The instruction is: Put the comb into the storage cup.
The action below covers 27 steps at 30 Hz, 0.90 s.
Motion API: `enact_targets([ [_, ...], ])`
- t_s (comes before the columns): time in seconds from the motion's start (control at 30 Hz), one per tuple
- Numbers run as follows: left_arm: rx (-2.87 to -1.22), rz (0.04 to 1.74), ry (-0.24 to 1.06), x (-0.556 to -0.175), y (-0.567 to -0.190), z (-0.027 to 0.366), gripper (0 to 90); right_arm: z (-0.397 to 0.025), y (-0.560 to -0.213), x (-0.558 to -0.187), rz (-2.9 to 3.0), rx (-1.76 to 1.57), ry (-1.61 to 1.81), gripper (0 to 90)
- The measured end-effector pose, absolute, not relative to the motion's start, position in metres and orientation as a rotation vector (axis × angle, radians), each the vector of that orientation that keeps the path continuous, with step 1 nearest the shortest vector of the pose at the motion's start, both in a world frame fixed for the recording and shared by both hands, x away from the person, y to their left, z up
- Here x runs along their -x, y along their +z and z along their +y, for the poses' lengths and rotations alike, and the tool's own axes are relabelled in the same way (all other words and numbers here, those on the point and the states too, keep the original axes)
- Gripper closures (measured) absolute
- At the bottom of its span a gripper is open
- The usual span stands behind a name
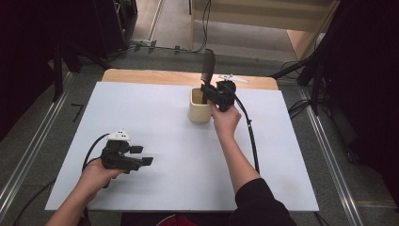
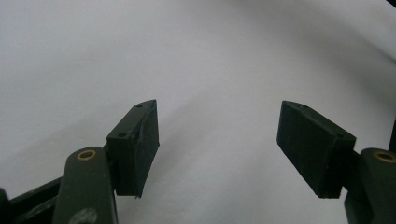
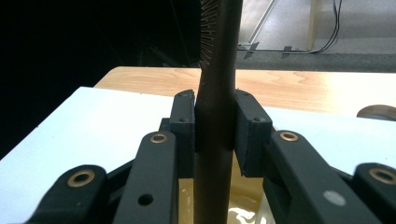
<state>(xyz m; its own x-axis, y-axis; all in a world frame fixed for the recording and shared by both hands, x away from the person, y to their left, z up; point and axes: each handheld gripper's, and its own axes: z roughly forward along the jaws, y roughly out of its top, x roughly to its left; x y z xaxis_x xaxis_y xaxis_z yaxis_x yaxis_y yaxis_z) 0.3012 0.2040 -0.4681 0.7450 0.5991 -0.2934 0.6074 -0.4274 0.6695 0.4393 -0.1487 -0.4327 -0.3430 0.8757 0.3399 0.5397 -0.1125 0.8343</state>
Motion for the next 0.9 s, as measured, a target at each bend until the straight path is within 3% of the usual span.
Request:
enact_targets([
  [0.43,-2.140,0.903,-0.010,-0.301,-0.468,0.204,30.9,-0.145,-0.437,-0.434,1.840,-1.534,1.426,69.1],
  [0.5,-2.141,0.903,-0.011,-0.301,-0.468,0.204,30.9,-0.145,-0.439,-0.433,1.832,-1.519,1.448,56.2],
  [0.7,-2.143,0.904,-0.011,-0.301,-0.468,0.204,30.9,-0.145,-0.439,-0.428,1.853,-1.460,1.421,34.6],
  [0.9,-2.146,0.902,-0.009,-0.301,-0.468,0.203,30.9,-0.150,-0.437,-0.424,1.870,-1.464,1.417,26.6],
])
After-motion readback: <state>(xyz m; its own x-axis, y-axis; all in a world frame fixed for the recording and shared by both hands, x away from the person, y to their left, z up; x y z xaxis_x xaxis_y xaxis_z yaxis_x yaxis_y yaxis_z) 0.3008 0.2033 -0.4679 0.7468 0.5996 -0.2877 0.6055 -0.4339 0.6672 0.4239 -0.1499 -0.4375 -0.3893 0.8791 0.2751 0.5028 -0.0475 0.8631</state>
